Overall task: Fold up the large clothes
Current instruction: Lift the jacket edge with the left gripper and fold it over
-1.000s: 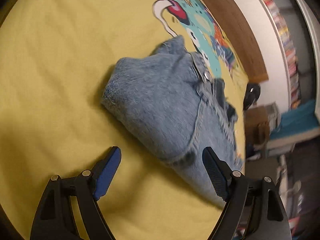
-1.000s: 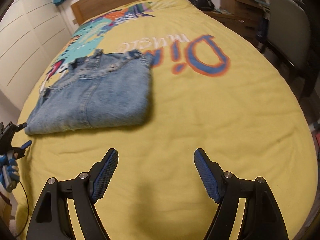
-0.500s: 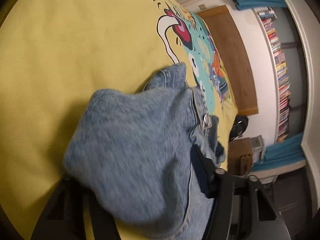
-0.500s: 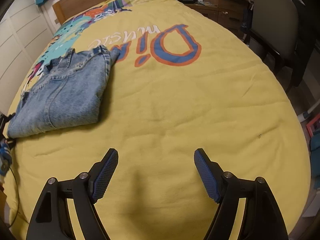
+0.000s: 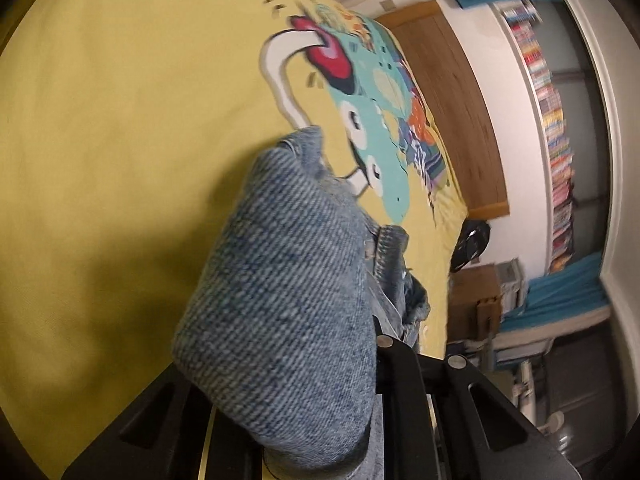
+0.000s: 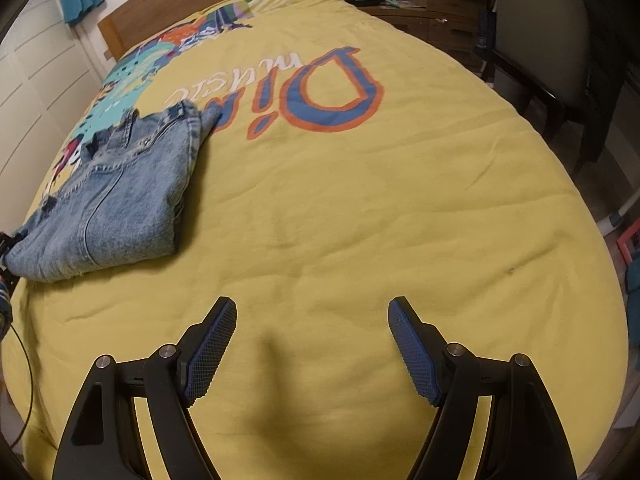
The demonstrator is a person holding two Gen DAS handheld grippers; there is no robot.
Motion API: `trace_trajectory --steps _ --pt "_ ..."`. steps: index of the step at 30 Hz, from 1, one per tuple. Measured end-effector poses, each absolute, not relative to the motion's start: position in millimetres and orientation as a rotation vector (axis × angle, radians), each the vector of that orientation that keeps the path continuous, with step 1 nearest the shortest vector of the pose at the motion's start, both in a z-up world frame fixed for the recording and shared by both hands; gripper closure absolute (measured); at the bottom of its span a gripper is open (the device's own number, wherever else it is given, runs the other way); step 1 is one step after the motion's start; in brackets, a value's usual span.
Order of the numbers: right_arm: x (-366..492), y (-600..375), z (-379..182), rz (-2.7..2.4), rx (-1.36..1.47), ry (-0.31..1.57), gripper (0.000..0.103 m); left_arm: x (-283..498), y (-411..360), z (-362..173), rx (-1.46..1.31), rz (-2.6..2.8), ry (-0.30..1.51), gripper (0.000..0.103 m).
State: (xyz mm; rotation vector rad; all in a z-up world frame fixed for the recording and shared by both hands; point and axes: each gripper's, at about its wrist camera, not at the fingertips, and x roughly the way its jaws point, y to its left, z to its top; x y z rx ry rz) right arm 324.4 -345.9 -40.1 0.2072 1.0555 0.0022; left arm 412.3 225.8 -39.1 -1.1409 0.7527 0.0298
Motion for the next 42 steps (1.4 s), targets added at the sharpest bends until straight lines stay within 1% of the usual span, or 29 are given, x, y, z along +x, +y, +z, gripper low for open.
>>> trace_trajectory --steps 10,16,23,25,31,36,39,42 --pt "313.7 -380.1 -33.4 0.003 0.275 1.014 0.024 437.3 171.0 17.2 -1.053 -0.003 0.748 0.090" --pt "306.9 -395.7 -31.5 0.011 0.293 0.999 0.024 453.9 131.8 43.9 -1.073 -0.078 0.727 0.091" --pt "294.9 -423.1 -31.5 -0.009 0.331 0.985 0.024 478.9 60.7 68.7 -1.024 -0.228 0.735 0.091" --pt "290.5 -433.8 -30.7 -0.023 0.340 0.980 0.024 487.9 33.7 72.3 -0.974 -0.266 0.752 0.091" --pt "274.9 -466.6 -33.3 -0.075 0.382 0.974 0.024 504.6 -52.5 63.2 -0.799 -0.337 0.836 0.091" --pt "265.1 -484.2 -42.8 -0.102 0.422 0.981 0.024 502.0 -118.6 22.3 -0.655 -0.349 0.946 0.091" --pt "262.2 -487.1 -47.4 -0.101 0.428 0.986 0.024 497.8 -143.2 9.3 -0.572 -0.332 0.976 0.091" --pt "259.9 -489.3 -49.5 -0.098 0.423 0.991 0.024 494.3 -163.6 17.9 -0.474 -0.319 0.955 0.091"
